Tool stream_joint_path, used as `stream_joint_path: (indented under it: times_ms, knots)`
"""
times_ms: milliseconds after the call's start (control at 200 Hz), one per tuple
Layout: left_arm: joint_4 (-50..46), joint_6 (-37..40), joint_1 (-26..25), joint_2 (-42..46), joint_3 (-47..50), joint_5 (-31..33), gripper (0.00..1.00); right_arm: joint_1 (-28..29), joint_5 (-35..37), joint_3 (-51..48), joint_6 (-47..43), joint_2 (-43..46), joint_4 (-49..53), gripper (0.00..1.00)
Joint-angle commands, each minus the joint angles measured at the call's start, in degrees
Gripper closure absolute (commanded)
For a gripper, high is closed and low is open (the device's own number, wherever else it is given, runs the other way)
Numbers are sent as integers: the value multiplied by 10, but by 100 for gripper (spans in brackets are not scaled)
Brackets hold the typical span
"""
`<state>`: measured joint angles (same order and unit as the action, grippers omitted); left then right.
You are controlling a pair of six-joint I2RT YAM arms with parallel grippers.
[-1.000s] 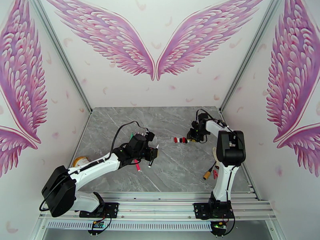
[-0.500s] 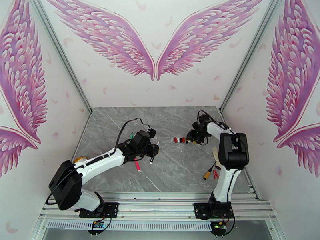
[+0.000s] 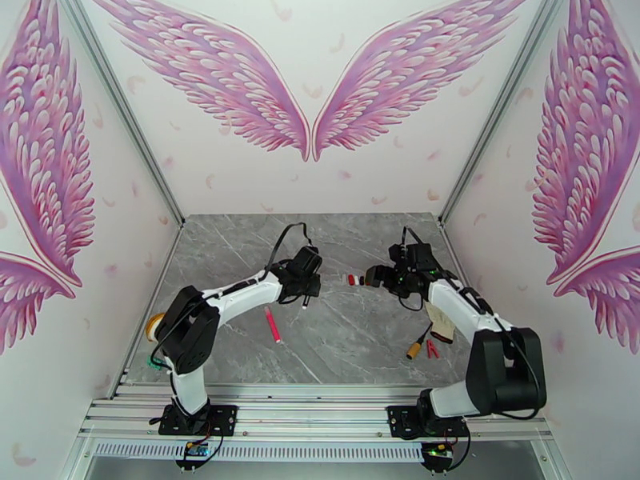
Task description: Open the pen caps
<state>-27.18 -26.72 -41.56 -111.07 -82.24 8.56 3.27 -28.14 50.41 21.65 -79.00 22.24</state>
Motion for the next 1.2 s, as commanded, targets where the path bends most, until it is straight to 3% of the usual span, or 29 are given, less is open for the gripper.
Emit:
stream_joint_path:
  times_ms: [0,90,285,490,760,1194]
  knots:
    - [-54,9,7,-49,-59,48,94,4,-59,-49,35,37,-93,1]
    - [-72,15,9,-85,-92,76,94,12,-84,-72,50,57,-120,1]
    - [-110,28,16,-144,-151,119,93,50,-67,-83,62,86,-123,1]
    - [-133,37,24,-186,-193,142,90,99,-35,-65,55,85,-86,1]
    - [-145,52,32,-221,-234,163,88,117,-28,-59,50,86,-71,1]
    - [-160,62,33,-228,-258,173,72,124,-34,-53,47,88,-57,1]
